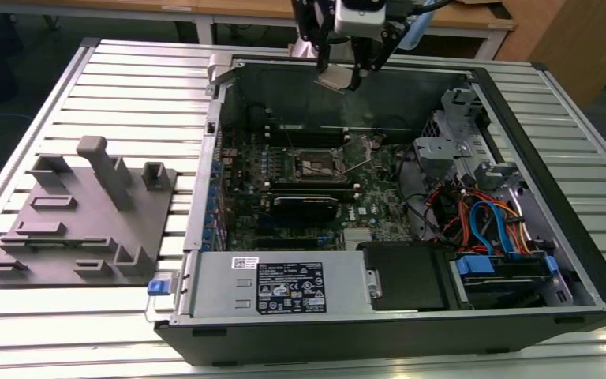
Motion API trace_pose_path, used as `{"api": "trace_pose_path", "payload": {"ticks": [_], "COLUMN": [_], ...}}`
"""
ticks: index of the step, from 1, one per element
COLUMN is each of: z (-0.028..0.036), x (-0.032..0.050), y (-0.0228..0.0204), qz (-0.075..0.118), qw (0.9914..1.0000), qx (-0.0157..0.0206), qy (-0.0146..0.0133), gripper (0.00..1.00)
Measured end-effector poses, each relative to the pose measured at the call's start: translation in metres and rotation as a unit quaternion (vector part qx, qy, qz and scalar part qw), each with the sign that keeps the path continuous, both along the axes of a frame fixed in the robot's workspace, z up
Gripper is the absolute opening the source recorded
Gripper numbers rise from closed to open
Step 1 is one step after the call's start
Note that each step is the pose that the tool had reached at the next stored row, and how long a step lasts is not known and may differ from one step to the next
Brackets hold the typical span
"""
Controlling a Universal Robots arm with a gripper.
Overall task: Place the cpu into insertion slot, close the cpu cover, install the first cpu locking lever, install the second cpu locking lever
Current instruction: 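Place the cpu into insertion slot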
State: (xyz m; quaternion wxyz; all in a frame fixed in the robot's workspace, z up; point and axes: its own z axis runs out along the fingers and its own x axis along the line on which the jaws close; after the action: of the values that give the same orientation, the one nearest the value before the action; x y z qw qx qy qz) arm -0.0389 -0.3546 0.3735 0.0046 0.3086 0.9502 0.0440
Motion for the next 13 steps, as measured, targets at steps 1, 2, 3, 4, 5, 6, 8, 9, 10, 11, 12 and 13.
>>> {"api": "trace_pose_path", "payload": {"ticks": [1,2,3,4,5,6,8,9,10,11,12,13], "z": [0.0,0.0,-0.0001,-0.0001,-0.0001,-0.0001,-0.0001,-0.0001,-0.0001,-0.0001,-0.0001,-0.0001], "x": [0.0,0.0,0.0,0.0,0.0,0.0,0.0,0.0,0.0,0.0,0.0,0.0], "y": [0.0,0.0,0.0,0.0,0.0,0.0,0.0,0.0,0.0,0.0,0.0,0.0], "qz": [-0.003,-0.006,-0.009,-0.011,-0.012,-0.012,-0.012,-0.012,-0.012,-0.012,-0.012,-0.012], "qw": [1.0,0.99998,0.99996,0.99994,0.99993,0.99993,0.99993,0.99993,0.99993,0.99993,0.99993,0.99993], "qx": [0.0,0.0,0.0,0.0,0.0,0.0,0.0,0.0,0.0,0.0,0.0,0.0], "qy": [0.0,0.0,0.0,0.0,0.0,0.0,0.0,0.0,0.0,0.0,0.0,0.0], "gripper": [0.54,0.54,0.54,0.54,0.54,0.54,0.54,0.54,0.54,0.54,0.54,0.54]}}
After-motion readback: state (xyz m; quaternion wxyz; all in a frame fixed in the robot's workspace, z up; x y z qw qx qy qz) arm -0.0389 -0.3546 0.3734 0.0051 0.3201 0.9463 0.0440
